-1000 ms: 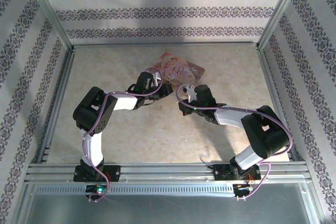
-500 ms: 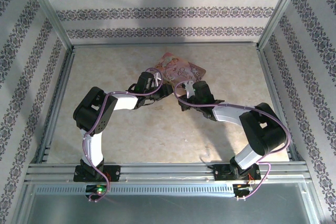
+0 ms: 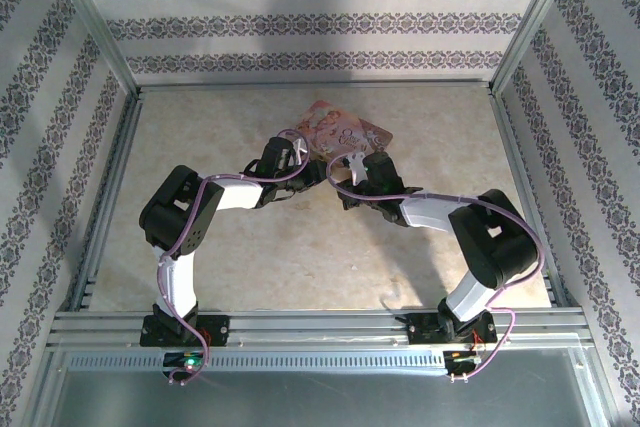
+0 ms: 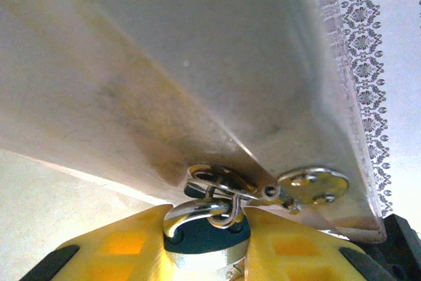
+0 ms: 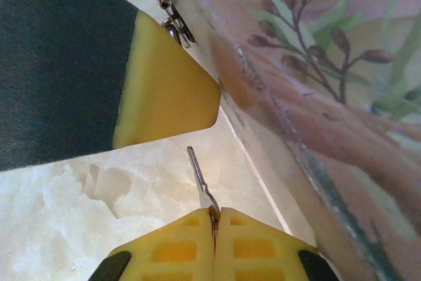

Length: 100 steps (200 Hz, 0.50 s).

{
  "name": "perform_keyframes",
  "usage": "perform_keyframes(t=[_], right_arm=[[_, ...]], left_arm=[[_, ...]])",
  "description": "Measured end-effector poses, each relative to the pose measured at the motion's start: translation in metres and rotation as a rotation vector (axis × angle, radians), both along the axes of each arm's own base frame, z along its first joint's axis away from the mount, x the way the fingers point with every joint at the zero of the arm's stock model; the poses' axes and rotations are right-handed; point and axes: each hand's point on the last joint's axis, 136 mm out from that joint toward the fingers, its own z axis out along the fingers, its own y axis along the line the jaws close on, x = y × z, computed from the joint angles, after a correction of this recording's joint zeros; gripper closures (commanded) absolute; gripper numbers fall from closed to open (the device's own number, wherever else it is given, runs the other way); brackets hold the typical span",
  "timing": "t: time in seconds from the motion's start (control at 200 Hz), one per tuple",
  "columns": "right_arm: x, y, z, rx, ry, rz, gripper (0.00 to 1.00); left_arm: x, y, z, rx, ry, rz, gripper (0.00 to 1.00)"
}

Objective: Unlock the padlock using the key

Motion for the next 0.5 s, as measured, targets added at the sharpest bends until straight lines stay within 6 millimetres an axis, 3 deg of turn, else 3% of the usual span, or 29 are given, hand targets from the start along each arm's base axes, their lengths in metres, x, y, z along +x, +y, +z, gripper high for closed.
perform_keyframes(t=[0.5], right_arm=[[0.0044, 0.0067, -0.0001, -0.006, -0.005, 0.004, 1.0]], left_arm=[[-0.0004, -0.0006, 0.0, -0.007, 0.012, 0.006, 0.71]])
